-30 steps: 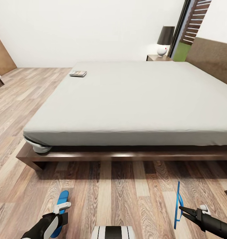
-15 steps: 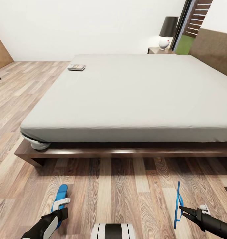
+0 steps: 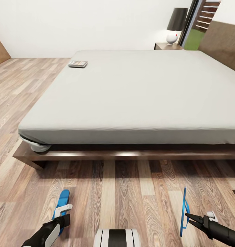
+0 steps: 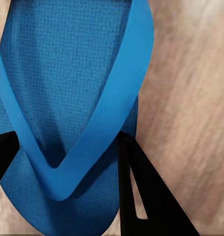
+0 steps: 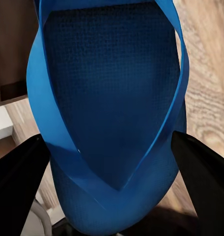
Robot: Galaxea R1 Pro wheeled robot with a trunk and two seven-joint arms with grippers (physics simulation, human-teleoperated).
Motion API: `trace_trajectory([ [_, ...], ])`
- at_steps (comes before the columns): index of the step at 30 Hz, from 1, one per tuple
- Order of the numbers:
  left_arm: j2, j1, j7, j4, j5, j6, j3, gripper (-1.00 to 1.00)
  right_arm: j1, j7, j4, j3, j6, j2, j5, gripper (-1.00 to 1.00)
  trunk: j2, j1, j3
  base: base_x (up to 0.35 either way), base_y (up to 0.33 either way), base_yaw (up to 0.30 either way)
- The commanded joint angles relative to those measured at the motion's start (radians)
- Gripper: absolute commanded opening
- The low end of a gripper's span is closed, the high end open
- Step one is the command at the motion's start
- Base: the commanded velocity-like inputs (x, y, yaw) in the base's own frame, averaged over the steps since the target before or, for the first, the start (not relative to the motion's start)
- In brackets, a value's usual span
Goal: In the bedroom, move the book from the bed onto either nightstand, and place the two sandals side by side next to the bed.
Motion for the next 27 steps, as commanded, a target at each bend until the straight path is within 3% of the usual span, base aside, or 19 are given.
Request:
trace_trajectory([
  [1, 0.0, 0.0, 0.005, -0.003, 0.007, 0.006, -0.003, -1.0, 0.0, 0.002, 0.0, -0.002, 0.008, 0.0, -0.002, -1.0, -0.001, 0.0, -0.005, 0.0, 0.0, 0.0],
  [11, 0.0, 0.0, 0.006, -0.003, 0.007, -0.015, -0.003, -1.0, -0.001, 0.002, 0.0, -0.002, 0.008, 0.0, -0.002, -1.0, -0.001, 0.001, -0.012, 0.021, 0.0, 0.0],
  [21, 0.0, 0.0, 0.006, -0.003, 0.007, -0.016, -0.003, -1.0, -0.001, 0.002, -0.001, -0.002, 0.008, 0.0, -0.002, -1.0, -0.001, 0.001, -0.012, 0.304, 0.002, 0.0],
  [27, 0.016, 0.0, 0.005, -0.003, 0.011, -0.016, 0.0, -1.0, 0.0, 0.002, 0.0, -0.002, 0.008, 0.0, -0.003, -1.0, -0.001, 0.001, -0.012, 0.188, 0.223, 0.0],
])
